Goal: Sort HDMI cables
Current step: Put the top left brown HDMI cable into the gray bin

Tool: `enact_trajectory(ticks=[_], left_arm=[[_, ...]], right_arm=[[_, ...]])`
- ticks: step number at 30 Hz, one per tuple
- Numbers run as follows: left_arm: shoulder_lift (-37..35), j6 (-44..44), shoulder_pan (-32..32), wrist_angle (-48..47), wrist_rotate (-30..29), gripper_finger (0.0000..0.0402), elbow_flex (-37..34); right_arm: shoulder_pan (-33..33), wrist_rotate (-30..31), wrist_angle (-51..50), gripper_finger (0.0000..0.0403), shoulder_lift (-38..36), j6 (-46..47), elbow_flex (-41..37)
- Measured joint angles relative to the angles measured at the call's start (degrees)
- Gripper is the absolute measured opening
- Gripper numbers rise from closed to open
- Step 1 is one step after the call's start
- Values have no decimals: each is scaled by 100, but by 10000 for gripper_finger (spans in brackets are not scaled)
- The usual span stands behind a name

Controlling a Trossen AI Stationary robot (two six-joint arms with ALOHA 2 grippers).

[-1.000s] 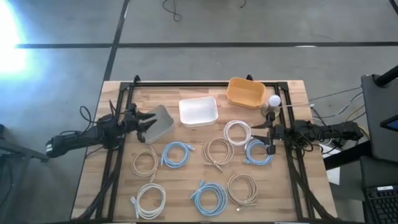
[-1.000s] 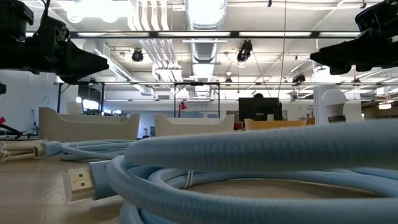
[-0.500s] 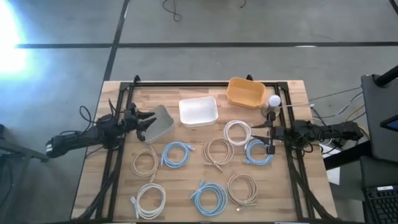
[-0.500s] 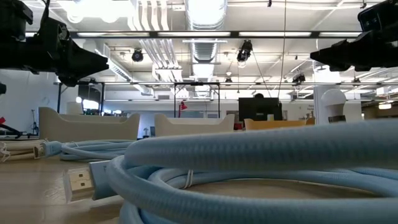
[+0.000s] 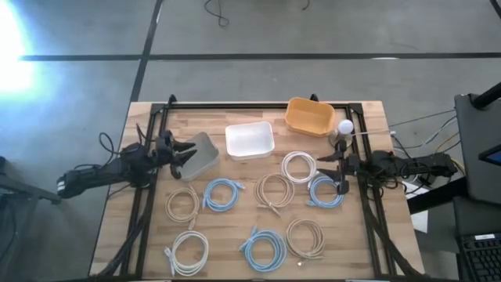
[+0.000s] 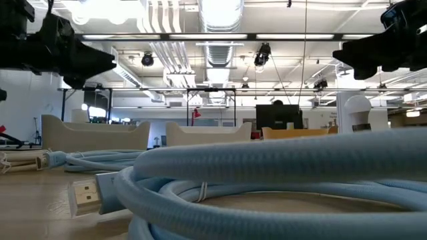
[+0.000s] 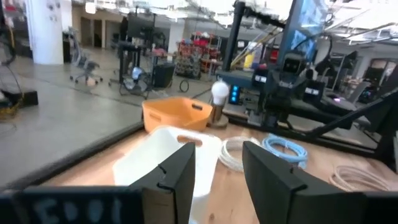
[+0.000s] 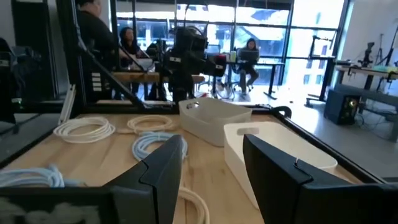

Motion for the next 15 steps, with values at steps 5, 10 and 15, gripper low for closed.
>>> enact_trajectory(ticks=[5,10,15], left_arm=[[353,92,-1,-685,339,175,498],[909,283,-1,-2151,547,215,1395],[1446,337,-23,-2939,869,220,2238]], right_arm=[[0,7,395,166,2,204,0],[0,16,1098,166,8,533,0],[-4,161,1983,167,297,-121,0]])
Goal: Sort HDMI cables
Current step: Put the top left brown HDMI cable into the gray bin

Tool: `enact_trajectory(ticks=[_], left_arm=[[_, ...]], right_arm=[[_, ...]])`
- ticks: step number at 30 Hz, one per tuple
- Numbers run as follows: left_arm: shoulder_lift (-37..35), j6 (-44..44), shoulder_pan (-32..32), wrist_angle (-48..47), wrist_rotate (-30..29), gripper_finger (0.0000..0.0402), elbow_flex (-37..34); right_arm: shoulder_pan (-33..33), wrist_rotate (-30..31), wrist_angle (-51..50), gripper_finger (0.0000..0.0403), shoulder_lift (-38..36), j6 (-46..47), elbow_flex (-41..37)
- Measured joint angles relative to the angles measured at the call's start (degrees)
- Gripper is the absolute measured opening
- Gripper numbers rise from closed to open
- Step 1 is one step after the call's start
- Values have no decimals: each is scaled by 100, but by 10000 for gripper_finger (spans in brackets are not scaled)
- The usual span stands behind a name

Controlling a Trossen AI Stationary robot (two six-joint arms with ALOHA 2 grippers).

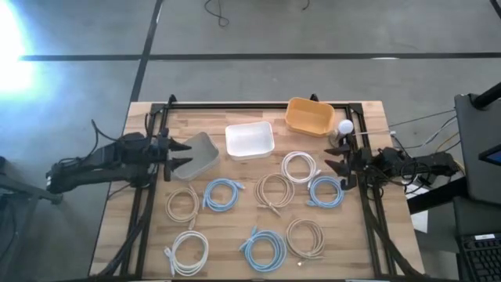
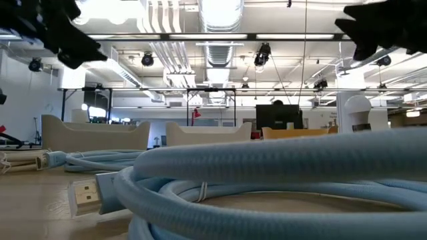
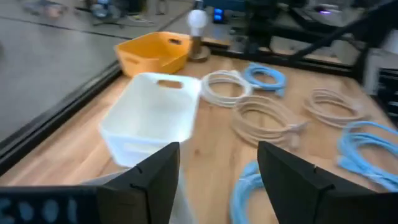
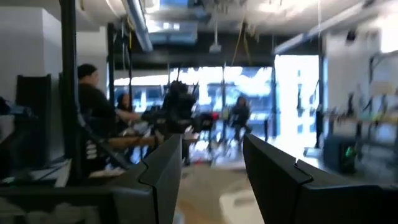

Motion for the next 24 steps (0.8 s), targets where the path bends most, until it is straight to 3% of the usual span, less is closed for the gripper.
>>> enact_trajectory(ticks=[5,13,24], left_arm=[[520,58,-3,9,371,210,365],[1598,-249,-285,-15,783,207,323],[2951,23,-1455,-286,961,206,566]], right_arm=[[0,3,962,169,734,-255,2],[4,5,2099,206,2417,211,6],[4,196,2091,221,4122,-210,1164]])
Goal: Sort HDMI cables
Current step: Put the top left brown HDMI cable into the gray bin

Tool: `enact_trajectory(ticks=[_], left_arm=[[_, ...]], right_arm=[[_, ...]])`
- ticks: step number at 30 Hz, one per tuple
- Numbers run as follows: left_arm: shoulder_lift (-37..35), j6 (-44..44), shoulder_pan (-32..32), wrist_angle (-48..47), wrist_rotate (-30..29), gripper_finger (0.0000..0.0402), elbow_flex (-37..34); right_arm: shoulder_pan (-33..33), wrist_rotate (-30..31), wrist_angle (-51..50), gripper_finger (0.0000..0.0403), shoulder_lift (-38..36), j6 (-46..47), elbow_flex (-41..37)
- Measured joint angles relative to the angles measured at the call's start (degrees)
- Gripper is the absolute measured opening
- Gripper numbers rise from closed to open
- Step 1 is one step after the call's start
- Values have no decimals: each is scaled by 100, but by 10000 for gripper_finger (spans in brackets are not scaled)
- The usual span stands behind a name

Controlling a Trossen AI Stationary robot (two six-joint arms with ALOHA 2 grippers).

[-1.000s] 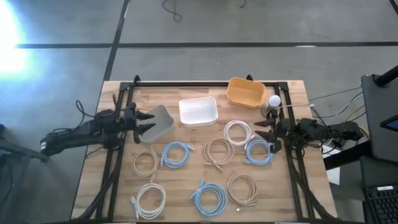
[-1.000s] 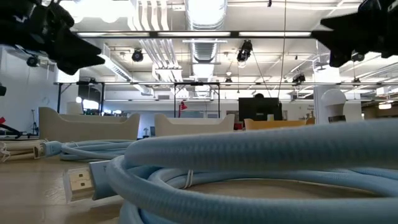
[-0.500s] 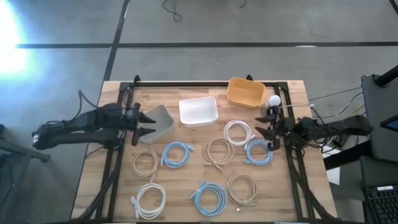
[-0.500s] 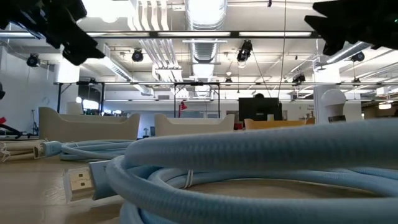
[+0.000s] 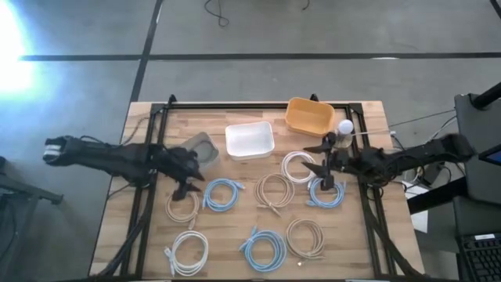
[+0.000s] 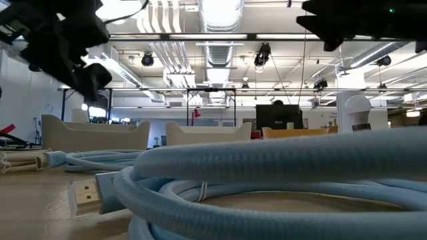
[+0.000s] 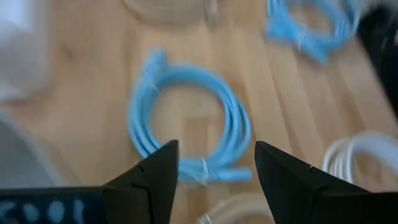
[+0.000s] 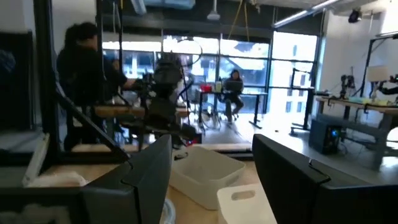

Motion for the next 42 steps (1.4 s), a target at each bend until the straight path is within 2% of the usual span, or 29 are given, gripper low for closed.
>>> enact_trajectory(ticks=[3,6,8,11,18,25,33,37,42], left_arm=[[440,-279,-406,-467,-279,206,230],[1025,-595,-758,-1474,-675,206,618],[1394,-629,-972,-2072,-975,206,945],[1897,-452,-1178,-2482,-1203,206,1295],[2733,-49,-1269,-2472,-1221,206,1585],[3335,60,-1269,-2304,-1274,206,1379],[3751,433,-1274,-1668,-1466,204,1193],[3832,421,-1280,-1661,-1437,171,1196],[3724,346,-1279,-1662,-1448,87,1172]], right_arm=[[-1,6,-332,221,380,-86,377],[-2,98,-809,221,722,-61,768],[-4,117,-1161,221,931,-45,1009],[0,115,-1553,221,1255,-21,1366],[0,115,-2107,221,1985,201,1958],[0,113,-2201,221,2622,204,2308],[0,113,-2203,221,3148,134,2579],[0,110,-2200,221,3344,38,2701],[0,108,-2189,221,3496,-201,2765]])
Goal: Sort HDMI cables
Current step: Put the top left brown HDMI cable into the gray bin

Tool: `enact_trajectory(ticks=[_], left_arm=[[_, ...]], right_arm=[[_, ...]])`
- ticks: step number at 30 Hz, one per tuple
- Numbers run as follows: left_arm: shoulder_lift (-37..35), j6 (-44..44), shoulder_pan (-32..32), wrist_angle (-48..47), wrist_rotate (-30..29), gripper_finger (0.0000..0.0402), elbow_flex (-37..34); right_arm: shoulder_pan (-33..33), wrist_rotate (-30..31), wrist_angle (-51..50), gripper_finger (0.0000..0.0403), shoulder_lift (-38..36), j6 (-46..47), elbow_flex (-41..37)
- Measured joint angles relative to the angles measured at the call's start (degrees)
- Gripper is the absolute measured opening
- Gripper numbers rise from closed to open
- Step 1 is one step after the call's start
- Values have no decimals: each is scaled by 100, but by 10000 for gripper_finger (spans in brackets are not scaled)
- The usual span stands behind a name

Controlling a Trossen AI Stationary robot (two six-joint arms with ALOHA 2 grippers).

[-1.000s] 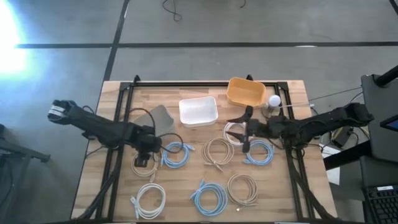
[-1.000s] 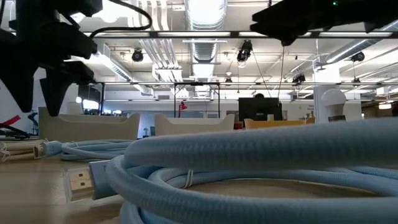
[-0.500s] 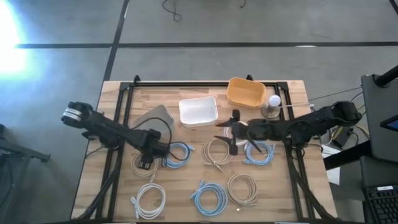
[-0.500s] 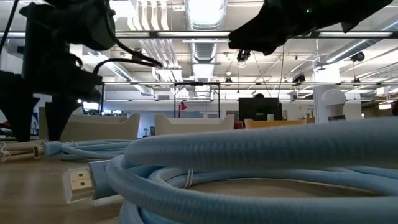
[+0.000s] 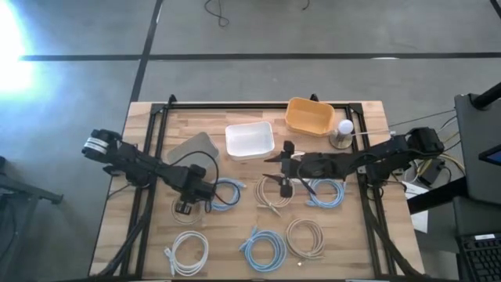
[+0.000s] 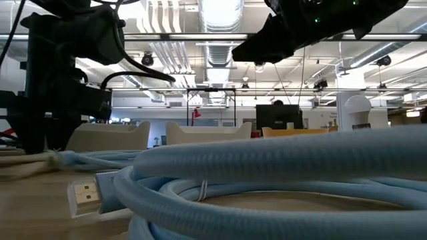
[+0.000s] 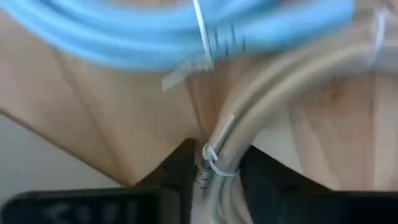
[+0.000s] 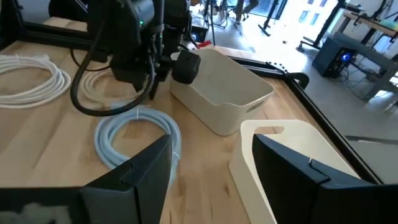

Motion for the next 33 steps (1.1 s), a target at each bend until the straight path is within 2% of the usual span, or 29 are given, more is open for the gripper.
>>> enact_trajectory(ticks=[2,7,11,14,19,24,29,33], left_arm=[[-94,-90,6,-10,15,61,0],[-261,-518,-15,-468,84,46,213],[-342,-901,-100,-1302,34,48,551],[-420,-1153,-157,-1761,-218,50,881],[-549,-1383,-232,-2400,-944,51,1501],[-646,-1426,-232,-2803,-2043,53,2081],[-689,-1256,-215,-2815,-2976,54,2536],[-711,-1191,-74,-2821,-3877,55,2625]], right_arm=[[0,1,-18,221,-3,-9,-3],[0,-2,-8,221,-36,-11,-3],[-2,-2,-6,221,-59,-26,-3],[0,-2,-8,221,-59,-31,-3],[-2,-2,-8,221,-59,-23,-3],[0,-4,-8,221,-62,-9,-3],[-1,-4,-8,221,-62,-11,-3],[0,-7,-8,221,-64,-10,-6]])
